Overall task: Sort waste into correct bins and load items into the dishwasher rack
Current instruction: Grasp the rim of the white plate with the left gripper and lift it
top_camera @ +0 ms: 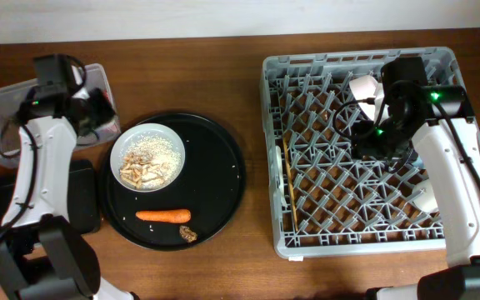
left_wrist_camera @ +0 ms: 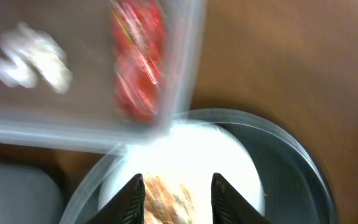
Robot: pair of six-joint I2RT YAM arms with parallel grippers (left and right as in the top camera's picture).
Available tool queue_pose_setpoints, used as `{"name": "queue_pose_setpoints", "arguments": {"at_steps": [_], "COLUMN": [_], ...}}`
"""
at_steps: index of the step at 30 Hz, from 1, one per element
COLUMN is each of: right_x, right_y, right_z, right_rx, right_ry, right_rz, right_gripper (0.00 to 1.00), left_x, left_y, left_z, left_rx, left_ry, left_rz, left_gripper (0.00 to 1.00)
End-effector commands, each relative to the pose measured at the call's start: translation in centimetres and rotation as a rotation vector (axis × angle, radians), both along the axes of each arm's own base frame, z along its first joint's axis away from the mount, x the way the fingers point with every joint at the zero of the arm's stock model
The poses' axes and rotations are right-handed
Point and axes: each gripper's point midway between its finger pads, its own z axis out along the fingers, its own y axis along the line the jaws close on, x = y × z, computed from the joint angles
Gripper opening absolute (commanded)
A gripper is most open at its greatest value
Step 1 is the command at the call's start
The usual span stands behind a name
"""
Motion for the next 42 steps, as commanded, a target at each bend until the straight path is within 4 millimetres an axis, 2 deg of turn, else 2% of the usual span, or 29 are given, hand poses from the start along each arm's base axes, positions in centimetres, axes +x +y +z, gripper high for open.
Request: {"name": "queue_pose_setpoints", "arguments": {"at_steps": [1, 5, 9, 11, 13, 19, 26, 36, 42], "right_x": [0.1, 0.0, 0.0, 0.0, 0.0, 0.0, 0.0, 0.0, -0.1], "right_y": [-0.1, -0.1, -0.1, -0.1, -0.1, -0.1, -0.1, -0.1, -0.1], "right_z": [0.8, 0.8, 0.8, 0.8, 0.8, 0.8, 0.8, 0.8, 0.8], "right_rx": [-0.001, -0.001, -0.001, -0.001, -0.001, -0.001, -0.001, -0.001, -0.001], "right_ry": [-0.027, -0.027, -0.027, -0.026, -0.027, -0.026, -0.026, -0.026, -0.023], "right_rz": [-0.001, -0.001, -0.001, -0.001, -0.001, -0.001, -0.001, -0.001, -0.001], "right_gripper": [0.7, 0.7, 0.71, 0.71, 0.7, 0.7, 0.71, 0.71, 0.71], "left_x": [-1.4, -3.4, -4.2, -4.3, -4.4, -3.2, -2.4, -2.7, -2.9], "left_y": [-7.3, -11.1, -13.6, -14.6, -15.5, -15.8, -15.6, -15.5, -14.5], "left_z": [0.4, -1.9, -4.8, -5.8, -7.8, -11.3, -13.2, -13.9, -14.5], "left_rx": [-0.128, -0.064, 0.036, 0.041, 0.03, 0.014, 0.035, 0.041, 0.091], "left_ry": [0.052, 0.143, 0.203, 0.225, 0.269, 0.299, 0.301, 0.314, 0.32], "left_rz": [-0.176, -0.265, -0.333, -0.356, -0.336, -0.278, -0.263, -0.262, -0.245], "left_gripper": [0.34, 0.34, 0.35, 0.34, 0.34, 0.34, 0.34, 0.33, 0.32]}}
